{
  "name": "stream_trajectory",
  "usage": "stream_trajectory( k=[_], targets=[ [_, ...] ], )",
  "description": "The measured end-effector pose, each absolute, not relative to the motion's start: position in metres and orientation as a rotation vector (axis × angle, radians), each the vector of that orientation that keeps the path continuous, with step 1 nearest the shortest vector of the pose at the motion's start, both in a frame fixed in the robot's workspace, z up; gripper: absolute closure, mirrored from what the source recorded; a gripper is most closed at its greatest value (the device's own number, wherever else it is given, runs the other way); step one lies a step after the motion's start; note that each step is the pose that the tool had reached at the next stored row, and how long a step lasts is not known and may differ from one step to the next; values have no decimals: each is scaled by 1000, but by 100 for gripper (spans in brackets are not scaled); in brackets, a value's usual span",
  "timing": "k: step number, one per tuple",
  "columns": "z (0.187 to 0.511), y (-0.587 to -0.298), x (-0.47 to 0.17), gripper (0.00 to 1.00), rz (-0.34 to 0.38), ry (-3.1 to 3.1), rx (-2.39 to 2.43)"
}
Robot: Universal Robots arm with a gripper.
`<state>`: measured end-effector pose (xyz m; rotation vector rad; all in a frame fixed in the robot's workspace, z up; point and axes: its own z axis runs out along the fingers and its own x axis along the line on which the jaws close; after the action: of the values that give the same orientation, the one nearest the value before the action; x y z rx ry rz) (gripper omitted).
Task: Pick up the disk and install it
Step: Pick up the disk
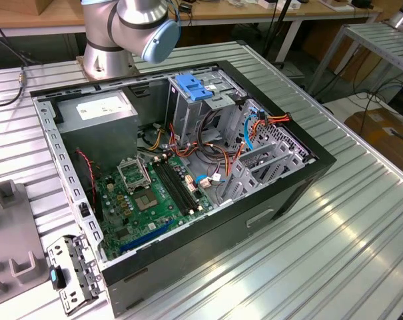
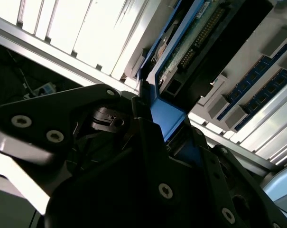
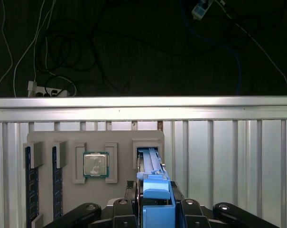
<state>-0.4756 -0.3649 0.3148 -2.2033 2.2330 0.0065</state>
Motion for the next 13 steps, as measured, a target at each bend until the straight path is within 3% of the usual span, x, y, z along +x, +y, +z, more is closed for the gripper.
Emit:
stream_trajectory(
  k=[13],
  targets=[
    [332, -365, -476, 63, 7, 2233, -2203]
  ],
)
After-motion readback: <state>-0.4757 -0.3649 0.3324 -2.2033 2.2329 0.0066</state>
